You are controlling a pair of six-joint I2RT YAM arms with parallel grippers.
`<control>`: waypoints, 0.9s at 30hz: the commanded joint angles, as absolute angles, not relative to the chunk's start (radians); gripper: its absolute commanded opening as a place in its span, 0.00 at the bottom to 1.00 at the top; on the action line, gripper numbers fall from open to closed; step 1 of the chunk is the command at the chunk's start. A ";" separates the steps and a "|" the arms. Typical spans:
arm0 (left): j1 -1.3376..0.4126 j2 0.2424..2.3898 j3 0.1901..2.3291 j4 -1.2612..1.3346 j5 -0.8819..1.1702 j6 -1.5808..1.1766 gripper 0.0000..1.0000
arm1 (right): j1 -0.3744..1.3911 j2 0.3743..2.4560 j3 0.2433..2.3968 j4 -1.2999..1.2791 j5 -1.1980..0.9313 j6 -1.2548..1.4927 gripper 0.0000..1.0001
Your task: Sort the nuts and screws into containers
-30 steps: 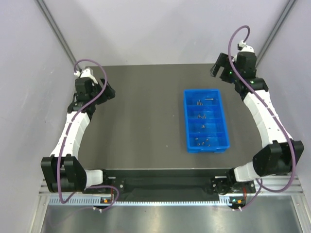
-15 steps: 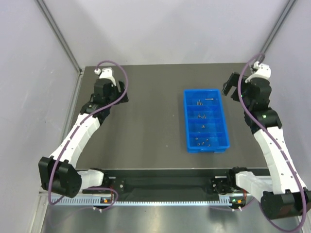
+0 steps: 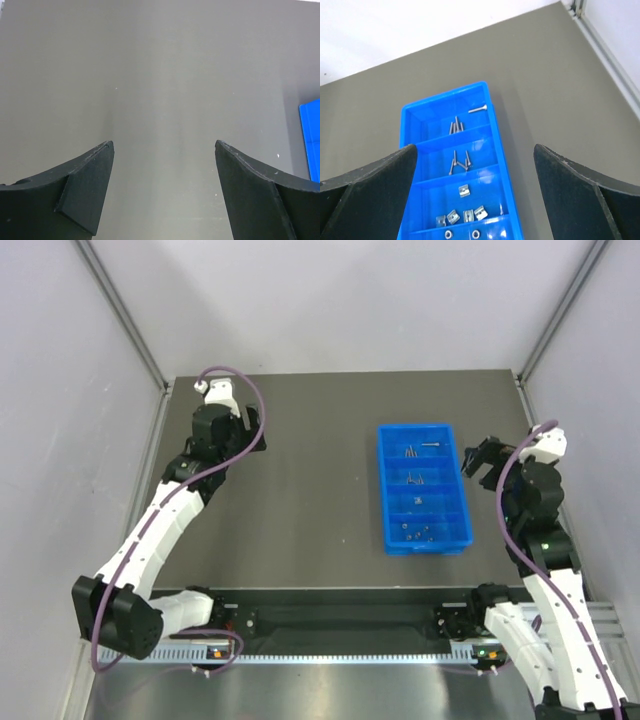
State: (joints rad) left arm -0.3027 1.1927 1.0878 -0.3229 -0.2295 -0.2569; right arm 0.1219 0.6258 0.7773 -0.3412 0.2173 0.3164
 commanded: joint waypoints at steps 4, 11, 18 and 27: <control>-0.304 1.152 1.088 -0.290 -0.244 -0.245 0.87 | 0.118 0.572 0.710 -0.268 0.201 0.348 1.00; -0.304 1.149 1.089 -0.293 -0.242 -0.245 0.87 | 0.120 0.621 0.749 -0.279 0.173 0.348 1.00; -0.304 1.149 1.088 -0.293 -0.239 -0.245 0.87 | 0.118 0.611 0.750 -0.288 0.204 0.336 1.00; -0.304 1.152 1.089 -0.293 -0.245 -0.244 0.87 | 0.118 0.615 0.764 -0.310 0.196 0.325 1.00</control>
